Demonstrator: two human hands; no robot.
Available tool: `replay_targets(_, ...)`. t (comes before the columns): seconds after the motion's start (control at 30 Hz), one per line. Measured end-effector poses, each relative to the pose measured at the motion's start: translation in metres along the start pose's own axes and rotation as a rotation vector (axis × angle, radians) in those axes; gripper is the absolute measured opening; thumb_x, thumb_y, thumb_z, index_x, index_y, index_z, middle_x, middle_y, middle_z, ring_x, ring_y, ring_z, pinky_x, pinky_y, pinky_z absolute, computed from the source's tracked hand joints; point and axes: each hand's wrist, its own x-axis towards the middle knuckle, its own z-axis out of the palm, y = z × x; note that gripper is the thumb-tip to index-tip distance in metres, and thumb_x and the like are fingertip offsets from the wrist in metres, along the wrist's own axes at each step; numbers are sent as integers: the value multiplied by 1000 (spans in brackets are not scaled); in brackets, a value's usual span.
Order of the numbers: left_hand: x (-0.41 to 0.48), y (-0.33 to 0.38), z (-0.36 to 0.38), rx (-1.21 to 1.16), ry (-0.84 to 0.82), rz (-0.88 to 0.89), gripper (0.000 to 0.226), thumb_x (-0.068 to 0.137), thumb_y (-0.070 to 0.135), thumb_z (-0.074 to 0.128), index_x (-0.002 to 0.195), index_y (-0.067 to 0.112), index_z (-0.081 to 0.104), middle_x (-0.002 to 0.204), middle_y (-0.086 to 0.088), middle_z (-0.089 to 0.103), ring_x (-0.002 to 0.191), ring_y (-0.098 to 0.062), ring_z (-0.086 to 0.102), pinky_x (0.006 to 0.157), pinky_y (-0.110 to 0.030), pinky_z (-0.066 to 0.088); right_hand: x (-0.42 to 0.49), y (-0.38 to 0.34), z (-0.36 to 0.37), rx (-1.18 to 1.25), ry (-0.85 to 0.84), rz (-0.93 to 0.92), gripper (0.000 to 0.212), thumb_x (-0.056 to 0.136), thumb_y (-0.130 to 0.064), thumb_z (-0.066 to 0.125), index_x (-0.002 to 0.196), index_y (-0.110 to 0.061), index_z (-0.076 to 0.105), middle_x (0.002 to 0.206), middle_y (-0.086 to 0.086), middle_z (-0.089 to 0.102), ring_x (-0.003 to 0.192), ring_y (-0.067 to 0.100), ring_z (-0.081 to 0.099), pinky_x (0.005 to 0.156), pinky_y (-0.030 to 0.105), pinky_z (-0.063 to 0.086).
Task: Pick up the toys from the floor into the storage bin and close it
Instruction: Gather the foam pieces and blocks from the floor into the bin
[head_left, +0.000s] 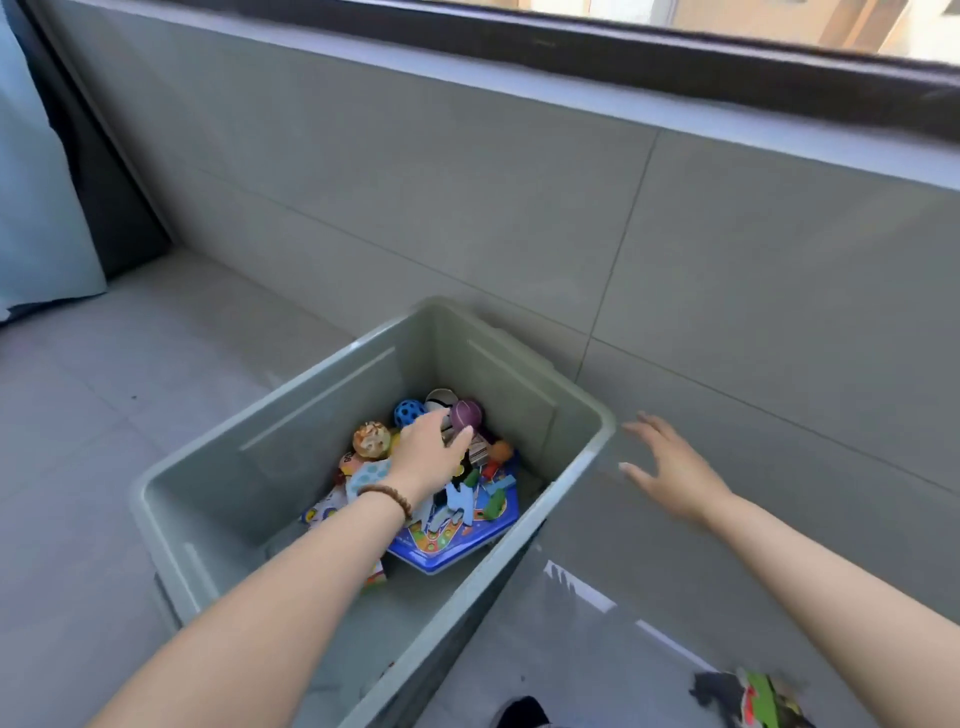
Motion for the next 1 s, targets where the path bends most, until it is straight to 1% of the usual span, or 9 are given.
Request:
replay_targets(0.07, -4, 39, 15, 84, -15, 141, 55, 94, 43, 47, 138, 11, 42, 142, -8, 46, 131, -26, 40, 109, -35, 33, -27, 34, -24, 5, 33, 89, 54, 91, -29, 57, 141, -20, 37, 156, 1, 21, 142, 17, 24, 111, 30, 24)
replay_targets(0.2, -20, 118, 67, 254, -54, 377, 60, 95, 48, 41, 144, 15, 35, 151, -7, 32, 140, -23, 25, 115, -36, 20, -87, 109, -61, 44, 88, 258, 53, 91, -27, 58, 140, -20, 38, 156, 1, 21, 142, 18, 25, 111, 31, 24)
replay_targets(0.3, -35, 165, 124, 345, -122, 498, 60, 95, 50, 38, 144, 16, 33, 152, -6, 30, 141, -24, 24, 115, -38, 19, -134, 169, -72, 62, 92, 390, 53, 91, -28, 57, 140, -19, 37, 155, 2, 21, 141, 19, 26, 111, 33, 25)
replay_targets(0.4, -52, 195, 189, 444, -216, 569, 61, 95, 51, 36, 142, 13, 34, 148, -8, 36, 137, -25, 30, 113, -36, 23, -178, 227, -64, 103, 61, 515, 56, 92, -31, 56, 142, -19, 35, 156, 3, 20, 141, 20, 25, 111, 33, 25)
replay_targets(0.53, -74, 205, 272, 470, -415, 541, 62, 95, 51, 38, 145, 16, 29, 154, -7, 27, 140, -24, 26, 112, -35, 23, -217, 293, -27, 179, -31, 632, 60, 91, -31, 58, 143, -19, 31, 155, 4, 19, 141, 22, 25, 111, 31, 25)
replay_targets(0.63, -82, 198, 325, 502, -563, 484, 65, 94, 51, 41, 147, 17, 26, 155, -6, 24, 141, -25, 24, 114, -38, 23, -227, 330, 6, 272, -64, 680, 61, 89, -30, 61, 142, -16, 33, 152, 7, 25, 139, 23, 30, 112, 32, 25)
replay_targets(0.77, -87, 180, 379, 549, -742, 391, 68, 92, 51, 46, 148, 18, 24, 154, -4, 25, 138, -26, 27, 111, -40, 28, -226, 359, 51, 441, -68, 717, 62, 86, -32, 65, 139, -20, 37, 148, 5, 31, 134, 22, 36, 108, 33, 33)
replay_targets(0.87, -89, 161, 407, 585, -832, 367, 73, 88, 54, 51, 147, 20, 24, 152, -4, 28, 136, -25, 30, 109, -39, 32, -214, 370, 84, 558, -55, 710, 61, 82, -32, 69, 136, -22, 42, 143, 4, 37, 129, 20, 41, 99, 29, 40)
replay_targets(1.0, -88, 132, 432, 610, -876, 350, 81, 81, 59, 58, 146, 22, 27, 149, -3, 31, 133, -24, 34, 106, -39, 36, -195, 369, 125, 651, -50, 635, 62, 78, -32, 74, 131, -22, 46, 136, -1, 43, 120, 13, 45, 91, 23, 38)
